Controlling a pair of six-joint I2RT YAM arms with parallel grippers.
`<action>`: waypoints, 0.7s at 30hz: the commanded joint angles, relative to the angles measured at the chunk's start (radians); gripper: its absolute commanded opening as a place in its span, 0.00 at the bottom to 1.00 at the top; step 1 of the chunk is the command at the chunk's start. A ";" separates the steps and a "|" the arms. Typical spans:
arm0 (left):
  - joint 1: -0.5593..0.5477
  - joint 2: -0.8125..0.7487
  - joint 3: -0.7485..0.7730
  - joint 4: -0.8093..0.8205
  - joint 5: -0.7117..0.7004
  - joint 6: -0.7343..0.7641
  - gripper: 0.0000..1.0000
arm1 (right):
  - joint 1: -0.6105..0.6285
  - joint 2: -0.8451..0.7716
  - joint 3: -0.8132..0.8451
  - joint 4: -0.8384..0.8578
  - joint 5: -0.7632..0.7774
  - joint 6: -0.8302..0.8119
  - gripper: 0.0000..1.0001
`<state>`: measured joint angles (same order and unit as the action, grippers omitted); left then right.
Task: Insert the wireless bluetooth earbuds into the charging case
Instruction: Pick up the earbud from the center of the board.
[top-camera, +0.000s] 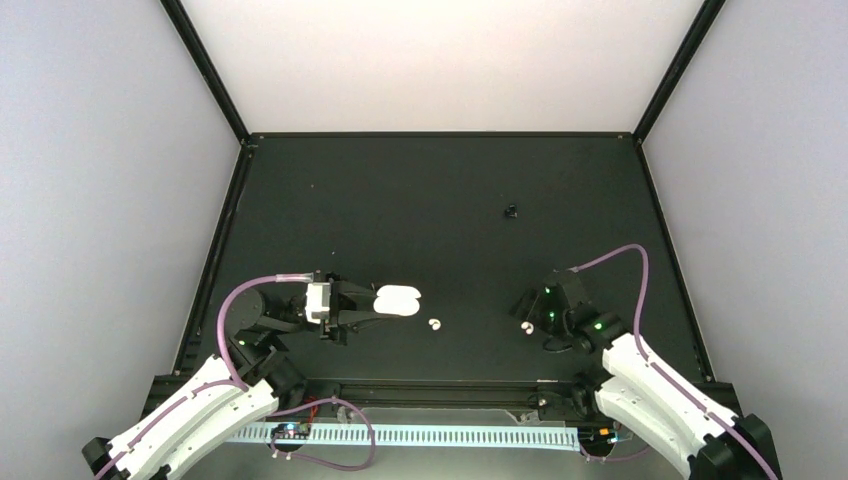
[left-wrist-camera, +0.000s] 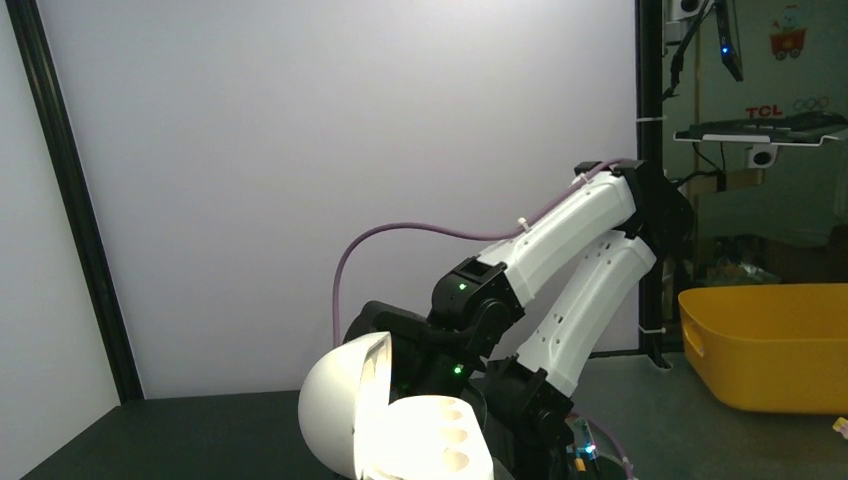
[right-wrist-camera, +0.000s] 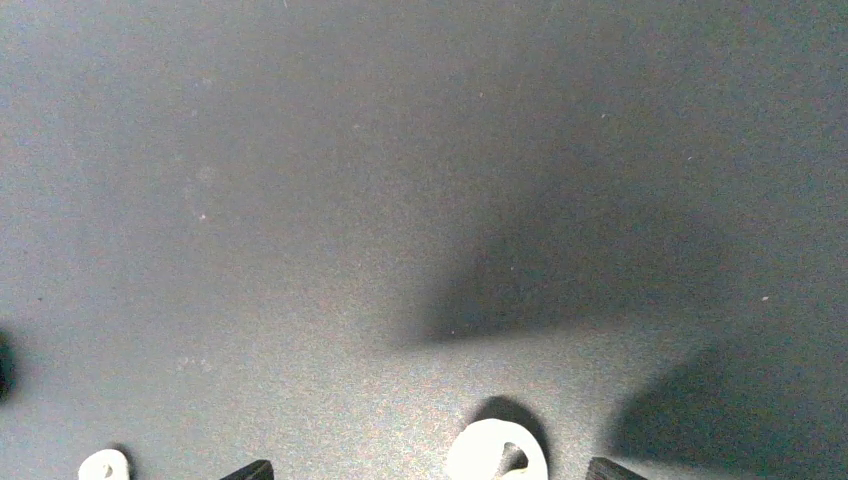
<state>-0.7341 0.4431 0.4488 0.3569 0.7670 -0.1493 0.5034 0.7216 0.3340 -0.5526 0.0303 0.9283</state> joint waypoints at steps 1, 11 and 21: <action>-0.001 -0.005 0.013 -0.005 0.000 0.024 0.02 | -0.006 0.063 0.000 0.054 -0.063 -0.027 0.81; -0.001 -0.006 0.014 -0.009 0.003 0.024 0.02 | -0.002 0.113 -0.009 0.125 -0.159 -0.034 0.70; -0.001 -0.003 0.014 -0.011 0.006 0.025 0.02 | 0.001 0.053 0.051 0.003 -0.036 -0.064 0.64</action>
<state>-0.7345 0.4431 0.4488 0.3439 0.7670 -0.1410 0.5045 0.8215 0.3386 -0.4789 -0.0990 0.8833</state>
